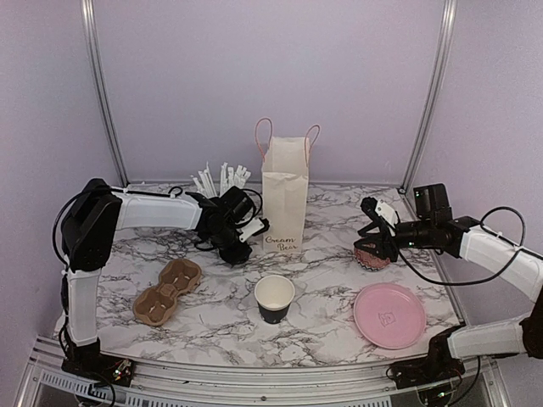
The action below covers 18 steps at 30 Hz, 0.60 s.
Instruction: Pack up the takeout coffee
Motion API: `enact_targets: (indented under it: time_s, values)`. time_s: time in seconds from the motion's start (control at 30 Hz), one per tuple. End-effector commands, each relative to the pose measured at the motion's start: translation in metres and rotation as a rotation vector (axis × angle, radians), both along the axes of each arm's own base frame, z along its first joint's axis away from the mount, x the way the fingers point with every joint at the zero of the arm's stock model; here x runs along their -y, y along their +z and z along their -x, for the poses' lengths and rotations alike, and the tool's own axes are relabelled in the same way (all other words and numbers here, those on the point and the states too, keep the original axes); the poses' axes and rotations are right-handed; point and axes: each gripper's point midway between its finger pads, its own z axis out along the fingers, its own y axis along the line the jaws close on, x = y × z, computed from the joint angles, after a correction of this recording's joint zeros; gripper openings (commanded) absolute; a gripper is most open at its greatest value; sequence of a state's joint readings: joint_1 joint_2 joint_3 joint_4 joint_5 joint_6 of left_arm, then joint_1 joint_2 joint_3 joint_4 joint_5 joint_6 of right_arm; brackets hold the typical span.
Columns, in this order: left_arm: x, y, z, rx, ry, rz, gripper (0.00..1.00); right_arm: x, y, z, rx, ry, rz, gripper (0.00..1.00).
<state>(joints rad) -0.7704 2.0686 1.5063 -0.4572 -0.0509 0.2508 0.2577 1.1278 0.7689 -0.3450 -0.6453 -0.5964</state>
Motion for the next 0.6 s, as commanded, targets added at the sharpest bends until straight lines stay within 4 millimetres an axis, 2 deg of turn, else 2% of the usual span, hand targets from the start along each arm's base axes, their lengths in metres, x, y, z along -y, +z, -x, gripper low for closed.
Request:
enact_targets:
  time_s: [0.0,0.2,0.3,0.57]
  values:
    - [-0.007,-0.01,0.001,-0.022,0.014,-0.049,0.4,0.002,0.002,-0.002,0.021,-0.001,0.007,0.37]
    - [-0.013,-0.013,0.006,-0.033,0.026,-0.058,0.23,0.003,-0.003,-0.003,0.009,0.0,0.016,0.37]
    - [-0.013,-0.008,0.008,-0.038,0.036,-0.039,0.17,0.002,-0.004,-0.003,0.005,0.001,0.015,0.37]
    - [-0.014,0.041,0.021,-0.018,0.066,0.073,0.07,0.001,-0.004,-0.002,-0.01,0.005,0.003,0.37]
